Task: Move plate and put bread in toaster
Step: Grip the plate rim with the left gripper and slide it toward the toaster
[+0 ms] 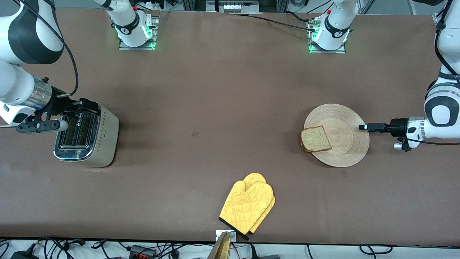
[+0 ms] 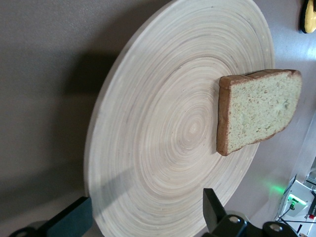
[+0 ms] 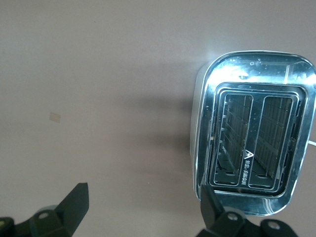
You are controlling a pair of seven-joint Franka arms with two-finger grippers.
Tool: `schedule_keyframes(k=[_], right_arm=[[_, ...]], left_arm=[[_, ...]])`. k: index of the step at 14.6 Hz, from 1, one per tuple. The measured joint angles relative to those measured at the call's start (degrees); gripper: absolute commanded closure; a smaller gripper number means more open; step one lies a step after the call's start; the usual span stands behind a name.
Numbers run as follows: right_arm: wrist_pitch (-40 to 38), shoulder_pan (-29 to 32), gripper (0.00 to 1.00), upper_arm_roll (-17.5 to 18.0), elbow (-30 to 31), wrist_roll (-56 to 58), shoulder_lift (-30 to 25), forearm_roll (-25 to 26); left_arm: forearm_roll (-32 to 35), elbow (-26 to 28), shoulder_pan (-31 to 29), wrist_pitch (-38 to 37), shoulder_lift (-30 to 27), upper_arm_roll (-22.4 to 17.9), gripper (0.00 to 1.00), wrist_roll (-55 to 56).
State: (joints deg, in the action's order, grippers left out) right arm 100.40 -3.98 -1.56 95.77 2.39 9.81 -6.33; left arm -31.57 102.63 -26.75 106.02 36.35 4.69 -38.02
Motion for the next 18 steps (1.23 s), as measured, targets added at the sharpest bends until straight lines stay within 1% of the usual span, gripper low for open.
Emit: schedule_keyframes(k=[5, 6, 9, 14, 16, 18], right_arm=[[0.0, 0.0, 0.0, 0.0, -0.1, 0.0, 0.0, -0.1], [0.0, 0.0, 0.0, 0.0, -0.1, 0.0, 0.0, -0.1], [0.0, 0.0, 0.0, 0.0, -0.1, 0.0, 0.1, -0.1], [0.0, 0.0, 0.0, 0.0, -0.1, 0.0, 0.1, -0.1], [0.0, 0.0, 0.0, 0.0, -0.1, 0.0, 0.1, -0.1], [0.0, 0.0, 0.0, 0.0, -0.1, 0.0, 0.1, -0.1]], left_arm=[[0.0, 0.0, -0.3, 0.3, 0.3, 0.0, 0.0, -0.9], [0.0, 0.0, -0.4, 0.3, 0.3, 0.0, 0.01, -0.9], [0.0, 0.1, -0.5, 0.3, 0.5, 0.0, 0.23, -0.9], [-0.4, 0.2, -0.4, 0.3, 1.6, 0.3, 0.77, -1.1], [-1.0, 0.2, -0.4, 0.0, 1.6, 0.4, 0.89, -1.2], [-4.3, 0.2, -0.4, -2.0, 1.7, 0.4, 0.98, -1.6]])
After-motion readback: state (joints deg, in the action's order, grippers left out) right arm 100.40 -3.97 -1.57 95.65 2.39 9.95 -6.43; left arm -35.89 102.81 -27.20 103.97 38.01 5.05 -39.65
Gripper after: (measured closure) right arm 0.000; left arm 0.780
